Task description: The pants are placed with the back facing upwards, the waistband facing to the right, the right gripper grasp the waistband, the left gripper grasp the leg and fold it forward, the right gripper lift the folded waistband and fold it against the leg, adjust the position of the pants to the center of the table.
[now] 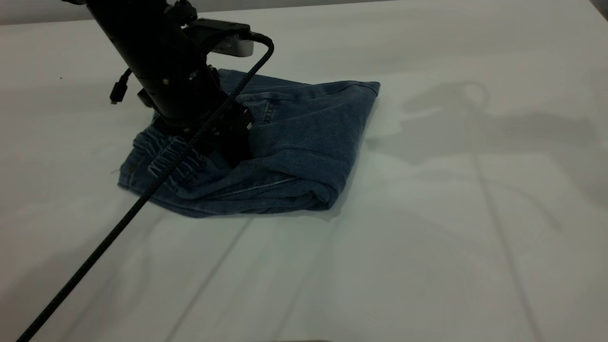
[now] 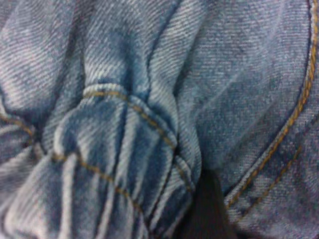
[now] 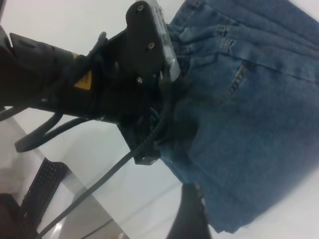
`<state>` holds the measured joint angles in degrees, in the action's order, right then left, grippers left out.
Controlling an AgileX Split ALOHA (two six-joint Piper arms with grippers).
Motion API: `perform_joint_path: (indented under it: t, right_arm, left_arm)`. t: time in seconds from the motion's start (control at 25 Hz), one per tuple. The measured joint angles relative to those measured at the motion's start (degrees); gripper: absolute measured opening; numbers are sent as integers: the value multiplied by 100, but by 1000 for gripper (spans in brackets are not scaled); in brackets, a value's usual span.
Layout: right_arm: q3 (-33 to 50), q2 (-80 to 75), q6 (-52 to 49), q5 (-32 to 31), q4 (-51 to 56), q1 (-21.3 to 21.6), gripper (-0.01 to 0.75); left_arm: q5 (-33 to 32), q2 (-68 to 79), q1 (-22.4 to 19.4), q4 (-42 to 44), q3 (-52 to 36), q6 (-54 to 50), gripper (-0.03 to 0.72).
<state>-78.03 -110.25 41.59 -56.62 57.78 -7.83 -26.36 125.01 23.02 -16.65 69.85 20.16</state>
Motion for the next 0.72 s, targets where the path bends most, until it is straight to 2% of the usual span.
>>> perform_joint_path:
  t: [0.2,0.48,0.72]
  right_arm:
    - [0,0,0,-31,0,0,511]
    - [0,0,0,-166,0,0,510]
    - [0,0,0,-276,0,0,510]
  left_arm:
    - [-74,15,309,103,18,-969,496]
    - [33,21,695,143,18,-3133,496]
    - [96,-23,722,170,8,-3422,496]
